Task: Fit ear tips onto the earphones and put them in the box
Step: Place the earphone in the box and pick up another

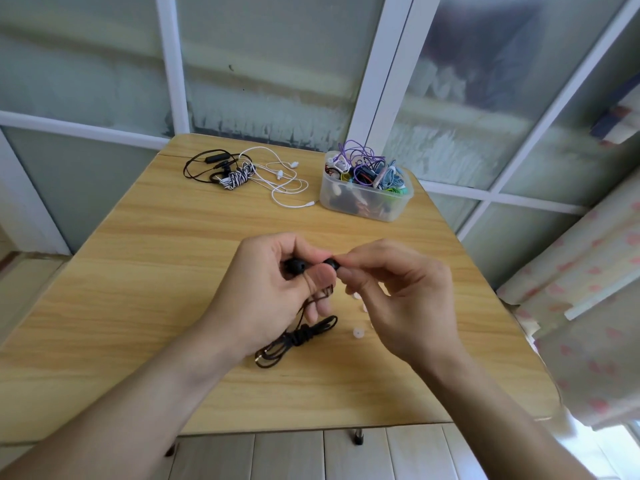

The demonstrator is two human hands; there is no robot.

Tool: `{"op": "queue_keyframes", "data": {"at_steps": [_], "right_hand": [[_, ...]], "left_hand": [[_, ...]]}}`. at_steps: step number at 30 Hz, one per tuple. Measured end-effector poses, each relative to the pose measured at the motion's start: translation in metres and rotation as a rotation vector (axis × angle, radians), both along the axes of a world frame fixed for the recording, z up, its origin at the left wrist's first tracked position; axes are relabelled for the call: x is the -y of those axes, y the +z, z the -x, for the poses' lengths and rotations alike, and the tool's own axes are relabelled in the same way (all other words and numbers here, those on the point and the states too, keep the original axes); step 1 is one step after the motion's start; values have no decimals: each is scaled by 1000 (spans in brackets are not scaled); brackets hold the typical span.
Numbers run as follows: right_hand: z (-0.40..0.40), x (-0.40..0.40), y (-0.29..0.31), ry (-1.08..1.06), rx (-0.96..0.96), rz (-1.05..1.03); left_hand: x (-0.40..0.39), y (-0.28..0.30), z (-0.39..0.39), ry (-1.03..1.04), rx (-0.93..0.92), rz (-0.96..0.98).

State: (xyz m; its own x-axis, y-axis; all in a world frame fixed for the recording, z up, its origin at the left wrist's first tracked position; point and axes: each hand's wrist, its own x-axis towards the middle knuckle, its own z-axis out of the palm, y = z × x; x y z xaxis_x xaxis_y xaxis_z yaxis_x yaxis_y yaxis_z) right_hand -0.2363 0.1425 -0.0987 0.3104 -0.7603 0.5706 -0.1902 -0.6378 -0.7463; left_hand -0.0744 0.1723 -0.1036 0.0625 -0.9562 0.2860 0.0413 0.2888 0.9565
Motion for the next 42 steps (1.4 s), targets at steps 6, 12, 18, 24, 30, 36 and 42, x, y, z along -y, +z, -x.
{"op": "queue_keyframes", "data": {"at_steps": [6, 12, 18, 24, 30, 36, 42], "right_hand": [[0, 5, -1, 73, 53, 44], [0, 4, -5, 8, 139, -212], [-1, -1, -7, 13, 12, -222], [-17, -9, -11, -32, -710, -86], [-38, -9, -9, 6, -840, -52], [-45, -1, 3, -87, -270, -433], [-60, 11, 8, 13, 137, -613]], "left_hand": [[-1, 2, -2, -82, -239, -147], [2, 1, -4, -61, -249, -165], [3, 5, -10, -43, -274, -190], [8, 7, -14, 49, -493, -243], [15, 2, -18, 182, -533, -266], [20, 5, -18, 236, -485, -219], [24, -2, -9, 169, -256, -264]]}}
